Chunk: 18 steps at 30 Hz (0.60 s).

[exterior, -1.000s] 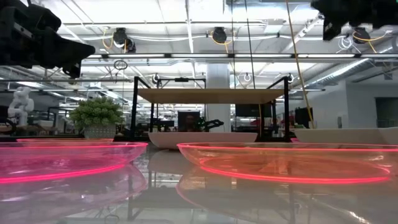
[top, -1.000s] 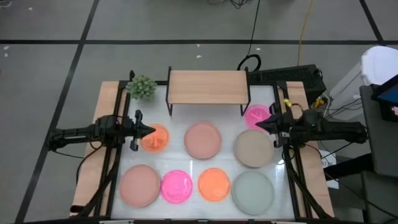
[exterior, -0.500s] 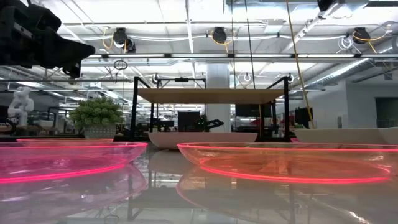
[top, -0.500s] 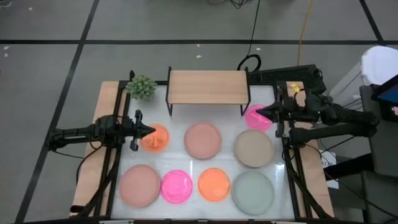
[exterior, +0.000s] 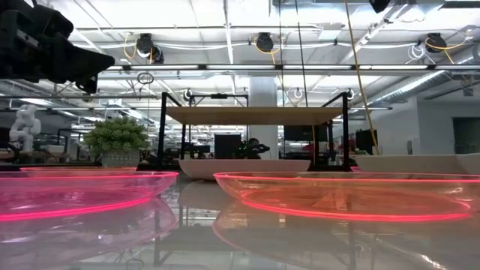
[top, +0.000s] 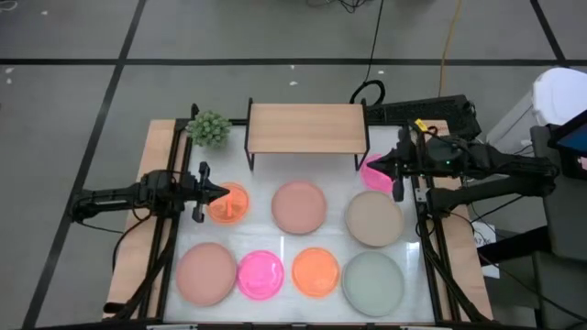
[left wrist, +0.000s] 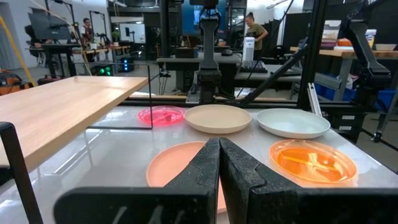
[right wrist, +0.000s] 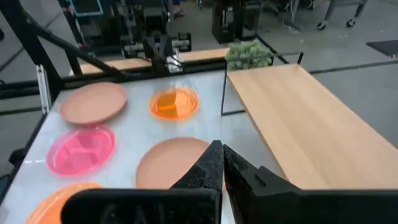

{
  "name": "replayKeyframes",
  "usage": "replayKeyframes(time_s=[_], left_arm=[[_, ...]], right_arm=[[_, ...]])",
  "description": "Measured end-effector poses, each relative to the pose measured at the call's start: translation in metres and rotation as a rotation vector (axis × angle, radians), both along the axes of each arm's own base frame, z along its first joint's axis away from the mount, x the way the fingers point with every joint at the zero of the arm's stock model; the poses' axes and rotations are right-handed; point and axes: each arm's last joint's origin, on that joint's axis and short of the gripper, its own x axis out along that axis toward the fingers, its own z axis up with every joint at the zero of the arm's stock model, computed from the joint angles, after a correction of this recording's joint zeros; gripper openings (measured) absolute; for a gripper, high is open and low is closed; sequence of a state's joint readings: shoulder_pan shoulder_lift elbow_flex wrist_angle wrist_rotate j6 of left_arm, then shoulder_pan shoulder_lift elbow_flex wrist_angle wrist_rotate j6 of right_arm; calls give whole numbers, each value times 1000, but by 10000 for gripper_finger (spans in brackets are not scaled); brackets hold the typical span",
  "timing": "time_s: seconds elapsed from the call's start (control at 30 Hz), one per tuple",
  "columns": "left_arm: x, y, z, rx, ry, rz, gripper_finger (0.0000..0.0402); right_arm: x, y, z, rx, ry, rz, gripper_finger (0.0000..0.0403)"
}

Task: Place and stack plates onto a shelf
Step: Put the white plate on the shelf

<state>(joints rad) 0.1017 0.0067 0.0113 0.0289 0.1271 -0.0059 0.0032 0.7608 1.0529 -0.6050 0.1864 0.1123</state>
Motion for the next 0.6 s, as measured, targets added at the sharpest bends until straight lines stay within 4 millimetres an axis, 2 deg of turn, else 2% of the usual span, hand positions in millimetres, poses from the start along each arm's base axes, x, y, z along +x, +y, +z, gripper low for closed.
replayKeyframes(time_s=[0.13,0.3,0.43,0.6], left_arm=[[0,0,1,-11,-15,15,17],[-2,1,14,-73,-78,45,17],[-6,1,40,-66,-101,52,17],[-8,1,86,-46,-51,56,17]], right_arm=[[3,0,-9,2,31,-1,0],[5,0,-17,29,50,-9,0],[6,0,-25,30,73,-10,0],[8,0,-37,48,107,-18,0]])
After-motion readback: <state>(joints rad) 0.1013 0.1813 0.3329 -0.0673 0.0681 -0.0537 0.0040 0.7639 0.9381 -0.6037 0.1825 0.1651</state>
